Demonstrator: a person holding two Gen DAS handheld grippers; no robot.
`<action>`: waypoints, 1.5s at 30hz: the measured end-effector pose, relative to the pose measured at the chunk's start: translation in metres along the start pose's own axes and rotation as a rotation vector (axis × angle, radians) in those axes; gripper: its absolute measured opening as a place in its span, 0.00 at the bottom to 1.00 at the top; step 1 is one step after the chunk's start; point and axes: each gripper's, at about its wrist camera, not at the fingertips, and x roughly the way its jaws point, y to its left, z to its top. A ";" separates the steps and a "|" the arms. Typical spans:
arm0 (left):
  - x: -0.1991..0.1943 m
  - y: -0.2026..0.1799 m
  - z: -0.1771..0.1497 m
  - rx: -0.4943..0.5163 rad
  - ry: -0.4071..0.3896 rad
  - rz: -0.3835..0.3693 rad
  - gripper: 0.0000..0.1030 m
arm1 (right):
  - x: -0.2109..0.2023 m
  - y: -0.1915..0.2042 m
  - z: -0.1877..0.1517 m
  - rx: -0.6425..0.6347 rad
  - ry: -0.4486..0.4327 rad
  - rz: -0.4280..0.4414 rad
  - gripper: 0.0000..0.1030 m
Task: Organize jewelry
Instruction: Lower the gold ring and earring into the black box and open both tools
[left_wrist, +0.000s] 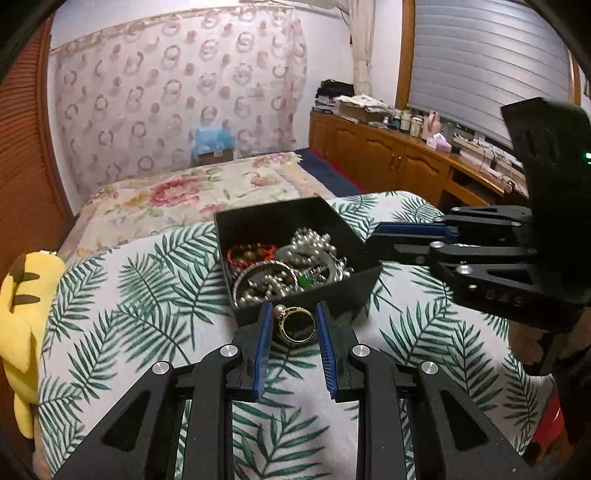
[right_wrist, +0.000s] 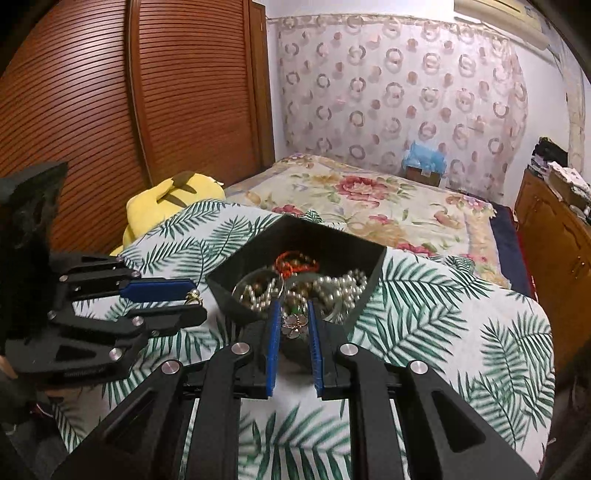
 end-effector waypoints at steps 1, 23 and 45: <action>0.000 0.002 0.002 0.000 -0.003 0.004 0.22 | 0.004 -0.001 0.003 0.008 0.001 0.003 0.16; 0.044 0.023 0.042 -0.041 -0.003 0.023 0.22 | 0.017 -0.032 0.009 0.086 -0.033 -0.027 0.33; 0.056 0.033 0.058 -0.089 -0.013 0.097 0.79 | 0.000 -0.057 -0.012 0.169 -0.059 -0.135 0.58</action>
